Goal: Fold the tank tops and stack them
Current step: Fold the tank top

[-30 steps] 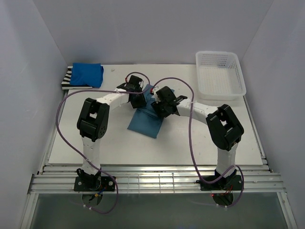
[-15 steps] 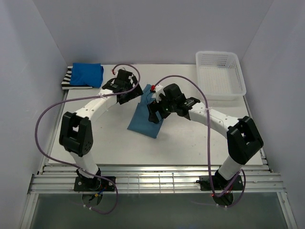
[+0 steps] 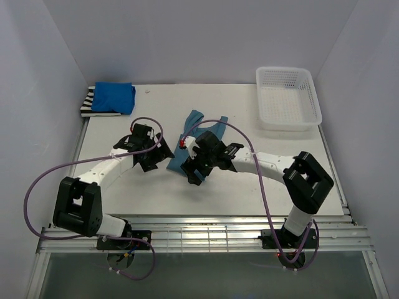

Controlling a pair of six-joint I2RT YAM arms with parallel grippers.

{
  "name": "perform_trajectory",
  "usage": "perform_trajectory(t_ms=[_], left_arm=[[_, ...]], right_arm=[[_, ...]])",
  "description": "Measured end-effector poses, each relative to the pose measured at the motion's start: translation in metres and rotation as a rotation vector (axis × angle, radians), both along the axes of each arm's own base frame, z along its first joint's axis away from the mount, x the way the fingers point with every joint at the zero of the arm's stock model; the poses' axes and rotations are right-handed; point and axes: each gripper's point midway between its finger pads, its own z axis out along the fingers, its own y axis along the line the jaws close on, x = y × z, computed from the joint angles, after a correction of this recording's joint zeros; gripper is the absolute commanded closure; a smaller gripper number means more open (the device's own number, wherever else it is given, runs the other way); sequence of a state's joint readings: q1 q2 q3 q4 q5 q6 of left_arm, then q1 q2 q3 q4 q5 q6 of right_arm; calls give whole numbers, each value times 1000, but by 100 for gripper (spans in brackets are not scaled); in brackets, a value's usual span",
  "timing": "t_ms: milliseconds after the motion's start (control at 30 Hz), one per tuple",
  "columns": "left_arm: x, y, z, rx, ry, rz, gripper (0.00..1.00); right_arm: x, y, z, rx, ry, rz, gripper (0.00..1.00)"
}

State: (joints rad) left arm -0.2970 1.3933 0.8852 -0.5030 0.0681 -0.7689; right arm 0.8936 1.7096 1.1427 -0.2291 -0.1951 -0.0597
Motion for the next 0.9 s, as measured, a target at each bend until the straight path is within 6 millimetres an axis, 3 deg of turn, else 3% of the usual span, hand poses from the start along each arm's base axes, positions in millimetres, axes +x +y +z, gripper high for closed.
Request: perform_trajectory(t_ms=[133,267,333,467,533,667,733,767,900], left_arm=[[-16,-15,-25,-76,78,-51,2],[-12,-25,-36,-119,96,-74,16],[-11,-29,-42,-134,109,-83,21],[-12,-33,-54,-152,141,-88,41],[-17,-34,-60,-160,153,-86,44],[-21,-37,-64,-186,154,-85,61],[-21,-38,-66,-192,156,-80,81],[-22,-38,-68,-191,161,-74,96],[-21,-38,-70,-190,165,-68,100]], right_arm=[[-8,-3,-14,-57,-11,18,6],[-2,-9,-29,-109,-24,0,0],[0,-13,-38,-140,-27,-11,6],[0,-19,-51,-177,-18,-25,14],[-1,-22,-55,-190,-19,-32,21],[4,-25,-59,-201,-59,-63,40],[7,-26,-60,-211,-87,-82,43],[8,-26,-61,-217,-101,-89,46],[7,-22,-60,-228,-139,-111,67]])
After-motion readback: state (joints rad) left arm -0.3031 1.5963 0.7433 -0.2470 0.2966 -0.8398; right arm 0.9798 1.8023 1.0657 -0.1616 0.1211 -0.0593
